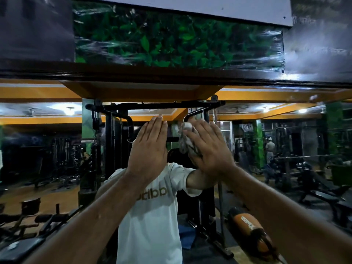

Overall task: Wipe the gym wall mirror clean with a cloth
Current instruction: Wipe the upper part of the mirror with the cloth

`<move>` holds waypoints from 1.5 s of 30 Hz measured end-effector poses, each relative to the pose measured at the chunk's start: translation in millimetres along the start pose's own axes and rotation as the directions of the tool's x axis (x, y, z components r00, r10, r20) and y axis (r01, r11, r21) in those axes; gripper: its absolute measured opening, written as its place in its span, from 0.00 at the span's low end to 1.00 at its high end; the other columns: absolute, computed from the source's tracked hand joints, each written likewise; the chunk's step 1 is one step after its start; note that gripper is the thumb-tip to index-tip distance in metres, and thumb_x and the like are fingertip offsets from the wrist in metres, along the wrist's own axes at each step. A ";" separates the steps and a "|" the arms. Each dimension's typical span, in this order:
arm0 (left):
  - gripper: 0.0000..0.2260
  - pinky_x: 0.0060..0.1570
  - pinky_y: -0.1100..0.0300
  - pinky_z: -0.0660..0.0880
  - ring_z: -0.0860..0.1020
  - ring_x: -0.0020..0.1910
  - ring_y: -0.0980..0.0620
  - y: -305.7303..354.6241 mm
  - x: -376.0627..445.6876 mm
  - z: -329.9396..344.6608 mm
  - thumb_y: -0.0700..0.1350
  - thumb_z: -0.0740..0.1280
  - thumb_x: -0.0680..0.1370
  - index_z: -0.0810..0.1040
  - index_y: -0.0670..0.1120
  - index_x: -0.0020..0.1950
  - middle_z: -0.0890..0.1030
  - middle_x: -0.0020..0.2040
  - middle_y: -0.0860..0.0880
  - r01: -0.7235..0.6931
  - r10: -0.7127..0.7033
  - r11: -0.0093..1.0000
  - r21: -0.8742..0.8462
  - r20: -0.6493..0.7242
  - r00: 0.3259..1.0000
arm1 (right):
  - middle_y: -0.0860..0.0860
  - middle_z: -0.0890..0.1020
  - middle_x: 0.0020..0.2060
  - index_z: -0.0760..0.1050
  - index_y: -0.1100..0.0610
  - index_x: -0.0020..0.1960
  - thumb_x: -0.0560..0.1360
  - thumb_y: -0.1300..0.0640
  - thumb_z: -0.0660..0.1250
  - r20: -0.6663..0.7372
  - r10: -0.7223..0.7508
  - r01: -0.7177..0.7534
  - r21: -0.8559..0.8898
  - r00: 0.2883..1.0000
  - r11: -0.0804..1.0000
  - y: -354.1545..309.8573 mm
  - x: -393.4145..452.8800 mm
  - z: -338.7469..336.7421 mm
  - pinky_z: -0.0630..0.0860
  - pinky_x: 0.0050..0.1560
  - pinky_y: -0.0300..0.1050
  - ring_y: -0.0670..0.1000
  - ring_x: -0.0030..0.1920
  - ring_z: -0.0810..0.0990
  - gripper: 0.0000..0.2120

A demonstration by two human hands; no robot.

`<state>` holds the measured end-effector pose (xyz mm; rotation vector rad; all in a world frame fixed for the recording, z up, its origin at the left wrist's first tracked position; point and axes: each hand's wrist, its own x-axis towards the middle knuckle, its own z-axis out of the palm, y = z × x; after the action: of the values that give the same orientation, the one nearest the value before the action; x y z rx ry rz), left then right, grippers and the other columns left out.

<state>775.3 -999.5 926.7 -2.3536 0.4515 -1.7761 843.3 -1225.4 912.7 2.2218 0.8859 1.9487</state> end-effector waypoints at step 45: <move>0.28 0.79 0.44 0.54 0.56 0.81 0.40 112.4 63.0 47.3 0.51 0.50 0.82 0.63 0.38 0.78 0.61 0.80 0.38 0.024 -0.048 0.979 -0.204 -0.114 0.992 | 0.56 0.60 0.83 0.59 0.54 0.83 0.80 0.32 0.50 -0.190 0.630 -0.606 0.173 0.753 0.776 63.2 -13.1 -10.7 0.48 0.83 0.61 0.57 0.84 0.54 0.39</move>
<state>820.2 -1128.8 936.4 -2.4096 0.6384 -1.9804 856.8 -1287.4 928.6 2.6191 0.2474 2.5345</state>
